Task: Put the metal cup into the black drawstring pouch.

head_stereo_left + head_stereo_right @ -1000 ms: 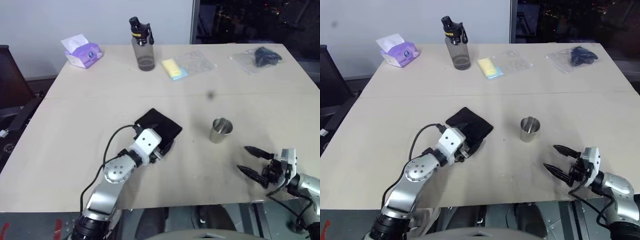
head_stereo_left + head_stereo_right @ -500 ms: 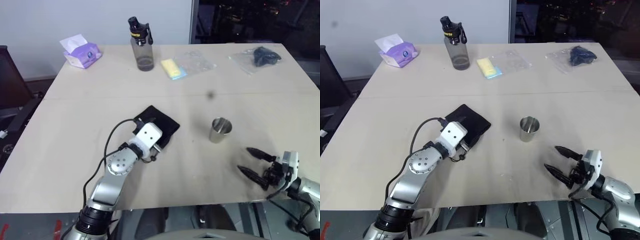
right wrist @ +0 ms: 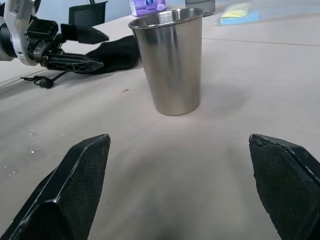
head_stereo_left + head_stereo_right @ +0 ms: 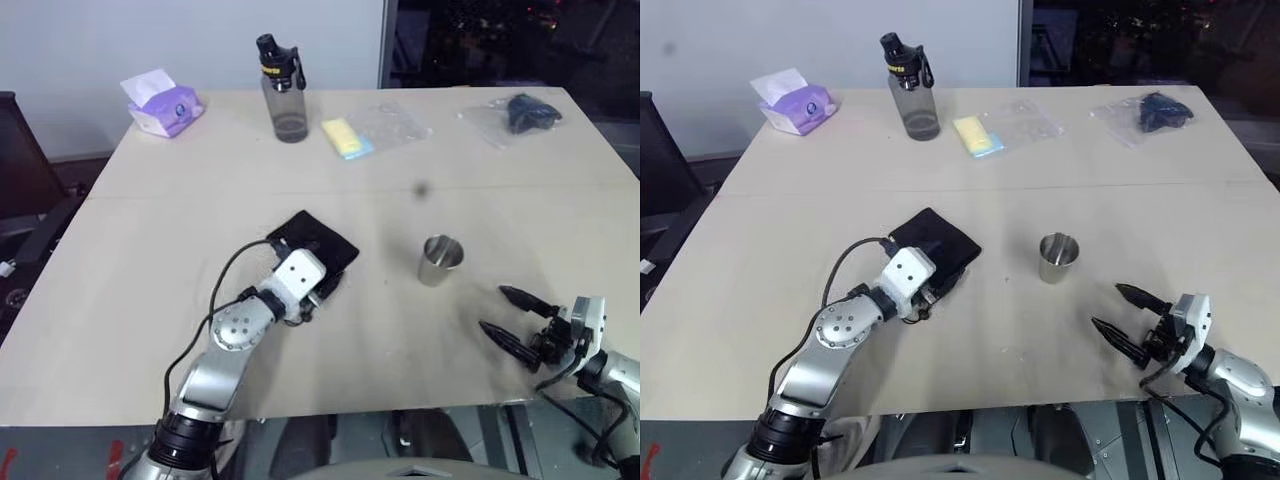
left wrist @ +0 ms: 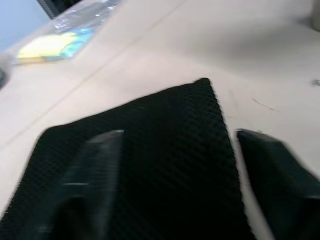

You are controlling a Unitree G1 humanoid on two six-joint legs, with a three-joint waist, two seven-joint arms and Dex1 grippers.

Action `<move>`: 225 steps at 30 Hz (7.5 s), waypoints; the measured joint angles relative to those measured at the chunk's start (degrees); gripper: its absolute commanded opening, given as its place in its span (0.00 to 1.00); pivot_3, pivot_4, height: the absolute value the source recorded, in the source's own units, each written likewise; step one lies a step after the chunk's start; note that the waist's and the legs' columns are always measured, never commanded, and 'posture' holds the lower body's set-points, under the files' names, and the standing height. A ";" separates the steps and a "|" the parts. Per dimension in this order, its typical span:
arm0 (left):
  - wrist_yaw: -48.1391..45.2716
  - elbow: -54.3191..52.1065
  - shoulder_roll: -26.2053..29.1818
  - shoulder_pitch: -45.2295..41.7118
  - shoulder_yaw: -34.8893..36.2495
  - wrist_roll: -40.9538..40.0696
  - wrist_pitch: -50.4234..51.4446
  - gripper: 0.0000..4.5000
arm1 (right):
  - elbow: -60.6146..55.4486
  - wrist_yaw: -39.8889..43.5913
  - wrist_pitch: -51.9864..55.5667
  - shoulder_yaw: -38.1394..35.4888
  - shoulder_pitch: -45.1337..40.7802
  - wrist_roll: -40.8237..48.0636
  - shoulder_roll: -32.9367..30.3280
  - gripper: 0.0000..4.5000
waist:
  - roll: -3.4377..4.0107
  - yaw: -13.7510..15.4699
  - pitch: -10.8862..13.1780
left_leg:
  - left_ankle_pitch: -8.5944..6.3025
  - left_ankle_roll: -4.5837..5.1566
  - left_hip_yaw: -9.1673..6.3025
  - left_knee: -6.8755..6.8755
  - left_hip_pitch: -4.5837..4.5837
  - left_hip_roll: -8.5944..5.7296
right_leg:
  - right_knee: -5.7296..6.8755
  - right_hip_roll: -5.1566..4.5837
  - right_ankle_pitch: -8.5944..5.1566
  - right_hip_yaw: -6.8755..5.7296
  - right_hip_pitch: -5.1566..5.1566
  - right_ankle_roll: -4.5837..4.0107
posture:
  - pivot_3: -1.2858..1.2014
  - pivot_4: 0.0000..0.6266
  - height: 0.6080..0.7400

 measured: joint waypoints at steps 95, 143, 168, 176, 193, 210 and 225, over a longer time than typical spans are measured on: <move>11.38 -12.80 -15.77 -16.06 11.19 -42.31 45.60 0.00 | -20.52 -39.64 39.71 21.14 -26.20 -9.82 23.03 0.02 | -0.34 -0.06 0.01 | 0.01 -0.01 -0.29 0.17 -0.11 -0.06 | 0.21 0.07 0.15 -0.11 0.00 -0.23 | 0.52 0.24 1.00; 19.14 4.86 -26.48 -24.03 16.85 -44.65 40.24 0.00 | -30.17 -35.99 44.42 21.04 -14.32 0.82 0.41 0.59 | -0.64 -0.18 0.31 | 0.01 0.00 -0.30 0.14 -0.16 -0.08 | 0.00 0.10 0.02 -0.10 0.01 -0.01 | 0.52 0.24 1.00; 24.57 7.87 -30.89 -27.27 21.46 -49.99 40.30 0.00 | -3.80 -48.69 21.79 24.23 -24.72 -17.87 25.49 0.00 | -0.74 -0.11 0.38 | 0.01 -0.01 -0.38 0.11 -0.23 -0.10 | -0.03 0.10 0.28 -0.16 0.00 -0.02 | 0.52 0.24 1.00; 24.37 8.11 -30.69 -27.20 20.92 -48.92 36.11 0.00 | -4.17 -50.80 19.07 25.07 -24.95 -26.41 18.11 0.00 | -0.71 -0.04 0.40 | 0.01 -0.01 -0.28 0.13 -0.25 -0.16 | -0.05 0.05 0.19 -0.09 0.00 -0.18 | 0.52 0.24 1.00; -17.16 2.85 11.16 -20.01 5.46 -44.09 33.75 0.98 | 7.38 -48.09 -2.46 24.32 -55.18 -45.58 -3.13 0.00 | -0.61 -1.65 0.65 | 0.02 -0.02 -0.26 -0.34 -0.32 -0.03 | -0.01 0.18 0.28 -0.01 -0.40 -0.03 | 0.52 0.24 1.00; -17.04 18.87 2.34 -40.69 6.22 -24.63 5.29 0.98 | -1.90 -40.55 -0.36 27.25 -57.33 -45.51 2.69 0.00 | -0.60 -0.44 0.71 | 0.03 -0.03 -0.29 0.10 -1.06 -0.12 | 0.13 0.02 0.32 -0.14 -0.91 0.00 | 0.52 0.24 1.00; -22.45 20.89 -0.73 -44.20 3.51 -23.77 5.19 0.98 | -4.24 -38.44 1.95 27.38 -58.04 -45.34 5.05 0.00 | -0.60 -0.29 0.72 | 0.04 -0.01 -0.35 0.25 -1.03 -0.11 | 0.63 0.07 0.31 -0.15 -1.05 0.00 | 0.52 0.24 1.00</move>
